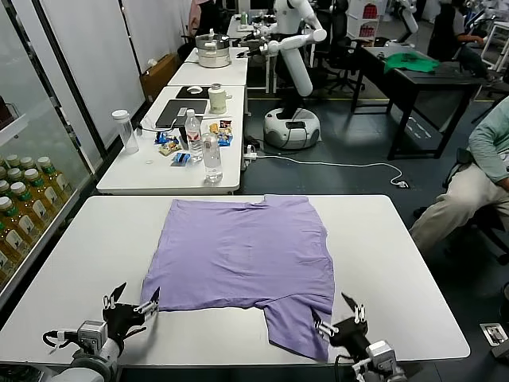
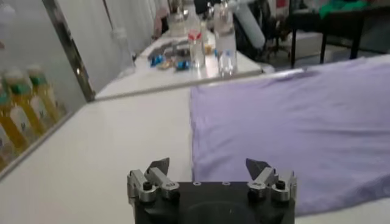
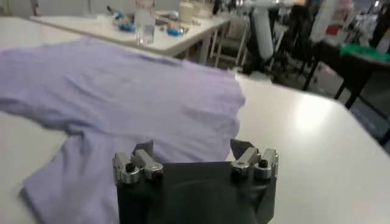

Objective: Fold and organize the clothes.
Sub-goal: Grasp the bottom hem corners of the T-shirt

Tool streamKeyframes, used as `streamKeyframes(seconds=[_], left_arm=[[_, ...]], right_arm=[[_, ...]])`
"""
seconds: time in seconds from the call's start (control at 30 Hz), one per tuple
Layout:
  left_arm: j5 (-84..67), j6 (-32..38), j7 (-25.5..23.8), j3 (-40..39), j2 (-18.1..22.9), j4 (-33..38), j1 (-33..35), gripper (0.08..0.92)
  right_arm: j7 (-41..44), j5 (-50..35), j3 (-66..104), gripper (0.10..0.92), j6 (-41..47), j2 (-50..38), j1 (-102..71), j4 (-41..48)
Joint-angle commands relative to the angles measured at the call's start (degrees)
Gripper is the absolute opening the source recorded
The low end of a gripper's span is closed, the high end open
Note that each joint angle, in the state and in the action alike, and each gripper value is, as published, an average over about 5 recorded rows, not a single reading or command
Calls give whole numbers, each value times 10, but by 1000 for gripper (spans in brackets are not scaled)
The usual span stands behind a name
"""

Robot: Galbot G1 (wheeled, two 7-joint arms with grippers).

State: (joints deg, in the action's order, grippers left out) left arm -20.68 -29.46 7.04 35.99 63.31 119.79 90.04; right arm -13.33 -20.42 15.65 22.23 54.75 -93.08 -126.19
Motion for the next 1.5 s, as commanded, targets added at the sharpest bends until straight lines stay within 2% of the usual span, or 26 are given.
streamKeyframes(seconds=[0.03, 0.33, 0.5, 0.6, 0.97, 1.17, 1.33, 1.5], left_arm=[[-26, -39, 9, 8, -9, -39, 6, 823], [-44, -39, 10, 17, -10, -41, 1, 823], [-51, -38, 5, 12, -4, -31, 6, 806], [-53, -36, 2, 8, -1, -24, 10, 740], [-53, -30, -2, -2, 9, -14, 14, 420], [-51, -17, -1, 4, 6, 23, 38, 247], [-45, -2, 17, 18, -9, 86, 125, 115], [-40, 17, 48, 40, -22, 137, 223, 85]], right_arm=[[-19, -15, -13, 823, 16, -5, -26, -8], [-30, -27, -22, 811, 15, -4, -25, 1], [-34, -48, -25, 690, 13, -3, -26, 7], [-32, -60, -25, 612, 10, -3, -26, 4], [-13, -66, -21, 301, -15, -1, -21, 13], [10, -84, 13, 144, -30, -22, -32, -27], [20, -90, 75, 116, -30, -53, -112, -104], [20, -74, 123, 116, -32, -64, -207, -158]])
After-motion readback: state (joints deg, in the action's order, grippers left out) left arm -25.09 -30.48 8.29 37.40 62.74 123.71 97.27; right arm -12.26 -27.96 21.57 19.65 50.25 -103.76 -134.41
